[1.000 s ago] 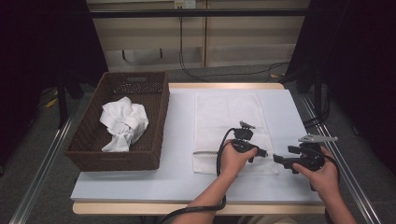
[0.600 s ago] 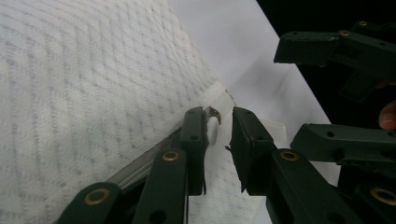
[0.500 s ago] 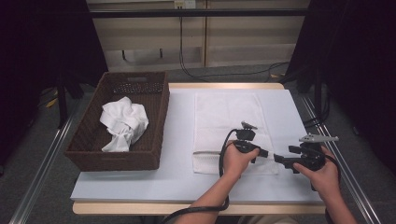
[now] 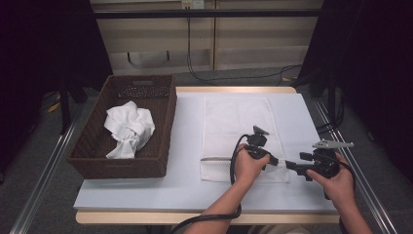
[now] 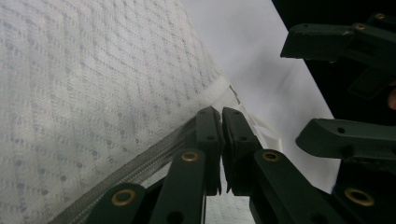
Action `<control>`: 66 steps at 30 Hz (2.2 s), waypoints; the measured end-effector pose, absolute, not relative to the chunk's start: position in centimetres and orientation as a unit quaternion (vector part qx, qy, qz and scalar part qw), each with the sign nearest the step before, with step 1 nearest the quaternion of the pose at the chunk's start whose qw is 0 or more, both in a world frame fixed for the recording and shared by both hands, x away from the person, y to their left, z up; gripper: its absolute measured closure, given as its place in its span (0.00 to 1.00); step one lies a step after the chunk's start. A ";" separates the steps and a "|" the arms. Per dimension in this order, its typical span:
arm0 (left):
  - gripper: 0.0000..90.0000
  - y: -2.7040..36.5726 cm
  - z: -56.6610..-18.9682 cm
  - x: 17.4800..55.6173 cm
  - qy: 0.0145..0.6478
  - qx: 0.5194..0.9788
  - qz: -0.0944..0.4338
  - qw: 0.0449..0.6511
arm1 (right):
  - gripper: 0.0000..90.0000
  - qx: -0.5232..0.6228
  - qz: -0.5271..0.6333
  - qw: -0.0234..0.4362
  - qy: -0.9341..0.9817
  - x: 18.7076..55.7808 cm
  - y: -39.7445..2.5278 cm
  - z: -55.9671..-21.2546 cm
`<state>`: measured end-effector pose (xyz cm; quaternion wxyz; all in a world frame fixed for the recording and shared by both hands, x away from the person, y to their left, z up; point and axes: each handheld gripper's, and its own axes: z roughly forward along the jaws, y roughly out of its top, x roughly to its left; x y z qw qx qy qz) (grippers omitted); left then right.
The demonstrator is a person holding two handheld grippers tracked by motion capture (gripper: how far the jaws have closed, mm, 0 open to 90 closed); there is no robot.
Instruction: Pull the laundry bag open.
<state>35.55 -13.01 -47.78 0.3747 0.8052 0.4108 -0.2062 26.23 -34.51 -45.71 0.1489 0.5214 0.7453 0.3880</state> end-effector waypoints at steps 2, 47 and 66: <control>0.96 -12.7 -47.5 35.6 0.406 0.805 -0.212 0.376 | 0.30 0.524 0.389 0.139 0.745 26.2 -34.4 -45.7; 0.96 -10.6 -46.4 35.9 0.412 0.790 -0.231 0.390 | 0.95 0.593 0.436 -0.022 0.676 27.6 -32.7 -45.7; 0.96 -10.1 -45.6 35.5 0.400 0.798 -0.223 0.392 | 0.97 0.605 0.433 -0.033 0.667 27.3 -33.1 -45.5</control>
